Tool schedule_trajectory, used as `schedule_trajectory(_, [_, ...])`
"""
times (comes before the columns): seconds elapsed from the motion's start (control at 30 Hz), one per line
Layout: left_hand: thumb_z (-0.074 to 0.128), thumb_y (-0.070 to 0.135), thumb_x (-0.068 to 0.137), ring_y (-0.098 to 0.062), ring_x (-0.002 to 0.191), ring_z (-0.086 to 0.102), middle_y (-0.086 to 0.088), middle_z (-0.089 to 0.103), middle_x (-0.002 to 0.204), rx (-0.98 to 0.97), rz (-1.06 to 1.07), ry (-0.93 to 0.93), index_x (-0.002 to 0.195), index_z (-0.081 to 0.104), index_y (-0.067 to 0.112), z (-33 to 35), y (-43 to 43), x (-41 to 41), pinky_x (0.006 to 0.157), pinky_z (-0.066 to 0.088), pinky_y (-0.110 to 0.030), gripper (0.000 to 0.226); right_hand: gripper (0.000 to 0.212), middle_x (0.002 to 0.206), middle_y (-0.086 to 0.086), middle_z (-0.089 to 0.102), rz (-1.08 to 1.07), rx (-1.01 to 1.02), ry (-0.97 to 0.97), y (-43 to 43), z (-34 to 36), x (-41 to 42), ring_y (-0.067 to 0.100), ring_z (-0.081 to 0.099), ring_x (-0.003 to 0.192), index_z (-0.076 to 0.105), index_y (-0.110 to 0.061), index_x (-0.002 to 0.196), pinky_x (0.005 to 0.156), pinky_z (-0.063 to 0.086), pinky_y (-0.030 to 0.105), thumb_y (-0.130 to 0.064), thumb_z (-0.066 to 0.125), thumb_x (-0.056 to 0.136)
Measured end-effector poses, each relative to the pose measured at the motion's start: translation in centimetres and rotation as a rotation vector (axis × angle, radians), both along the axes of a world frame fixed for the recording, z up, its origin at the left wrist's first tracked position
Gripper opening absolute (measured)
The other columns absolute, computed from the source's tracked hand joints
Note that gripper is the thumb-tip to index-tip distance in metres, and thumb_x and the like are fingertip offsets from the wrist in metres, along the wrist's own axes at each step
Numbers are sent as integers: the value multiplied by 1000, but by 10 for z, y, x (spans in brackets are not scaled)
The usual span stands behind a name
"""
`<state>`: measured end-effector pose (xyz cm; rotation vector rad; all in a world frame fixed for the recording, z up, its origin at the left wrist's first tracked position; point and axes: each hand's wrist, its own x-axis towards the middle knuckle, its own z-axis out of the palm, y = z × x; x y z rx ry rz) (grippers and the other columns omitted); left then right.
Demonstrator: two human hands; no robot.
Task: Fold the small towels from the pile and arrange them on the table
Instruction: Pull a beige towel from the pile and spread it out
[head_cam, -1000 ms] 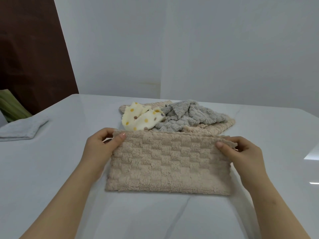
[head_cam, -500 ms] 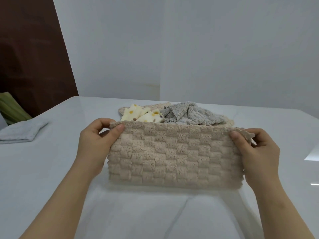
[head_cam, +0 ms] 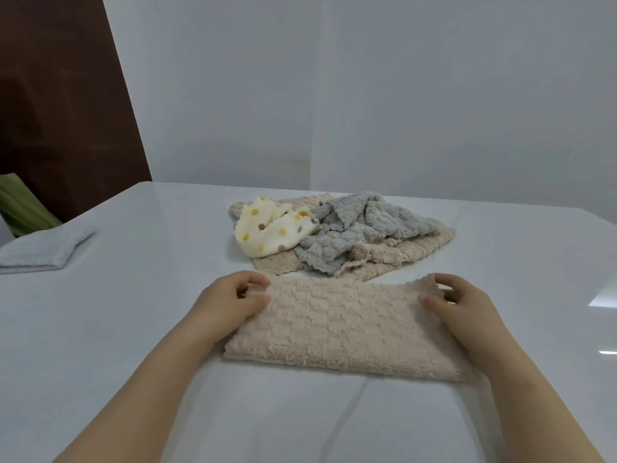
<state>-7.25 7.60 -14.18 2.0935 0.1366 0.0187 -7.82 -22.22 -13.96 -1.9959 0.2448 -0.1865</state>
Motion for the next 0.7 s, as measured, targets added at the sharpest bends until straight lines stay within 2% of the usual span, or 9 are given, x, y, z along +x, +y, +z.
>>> schedule_trajectory(0.1, [62, 28, 85, -9, 94, 47, 9, 51, 102, 391, -80, -30, 107, 60, 29, -2, -6, -3, 79, 35, -22, 21, 48, 107, 3, 59, 46, -271, 131, -3, 1, -3, 20, 57, 87, 45, -33, 127, 63, 40, 28, -27, 64, 83])
schedule_trajectory(0.17, [60, 23, 87, -7, 97, 43, 9, 46, 106, 391, -91, -62, 114, 58, 27, -3, -8, -4, 81, 33, -20, 28, 50, 93, -2, 57, 85, -386, 153, -2, 3, -6, 18, 54, 83, 42, -33, 128, 66, 38, 29, -19, 60, 84])
schedule_trajectory(0.27, [59, 12, 87, -7, 103, 44, 11, 44, 112, 221, -52, -118, 111, 55, 30, -4, -9, -5, 86, 33, -19, 30, 44, 80, -4, 57, 55, -332, 25, 3, 8, -7, 12, 54, 71, 46, -29, 123, 56, 37, 25, -8, 53, 85])
schedule_trajectory(0.33, [58, 9, 87, -5, 108, 43, 10, 44, 118, 217, -72, -155, 117, 54, 28, -5, -11, -5, 88, 31, -16, 35, 42, 88, -2, 58, -26, -276, -55, 4, 7, -6, 17, 56, 75, 45, -28, 125, 59, 38, 27, -9, 52, 88])
schedule_trajectory(0.4, [55, 11, 88, -7, 114, 40, 7, 41, 132, 347, -100, -163, 127, 49, 25, -10, -13, -5, 92, 30, -16, 42, 47, 90, -2, 55, -26, -346, -8, 4, 4, -6, 22, 55, 86, 39, -28, 133, 69, 40, 32, -15, 51, 90])
schedule_trajectory(0.5, [47, 17, 87, -22, 133, 29, 3, 22, 152, 669, -15, -282, 130, 48, 26, -7, -23, -9, 104, 29, -31, 44, 57, 110, 3, 57, 7, -467, 171, 5, 5, -9, 26, 53, 107, 28, -28, 140, 82, 41, 36, -31, 52, 89])
schedule_trajectory(0.57, [36, 29, 84, -25, 140, 23, -3, 22, 154, 678, -30, -437, 128, 52, 24, -2, -39, -13, 111, 26, -40, 47, 61, 122, 6, 55, 12, -455, 257, 5, 10, -10, 26, 52, 112, 27, -26, 140, 87, 42, 37, -35, 54, 85])
schedule_trajectory(0.63, [28, 46, 89, -22, 145, 6, -1, 9, 157, 671, -176, -407, 140, 37, 29, -2, -59, -15, 118, 13, -43, 54, 59, 114, 6, 58, 28, -439, 311, 5, 13, -10, 25, 54, 105, 31, -22, 135, 86, 45, 37, -31, 56, 82])
schedule_trajectory(0.7, [24, 60, 92, -17, 145, -12, 7, -10, 157, 768, -311, -183, 146, 10, 38, -13, -72, -14, 118, -4, -42, 60, 55, 97, 5, 60, 40, -418, 316, 6, 12, -10, 23, 56, 92, 35, -17, 130, 75, 45, 34, -23, 57, 80])
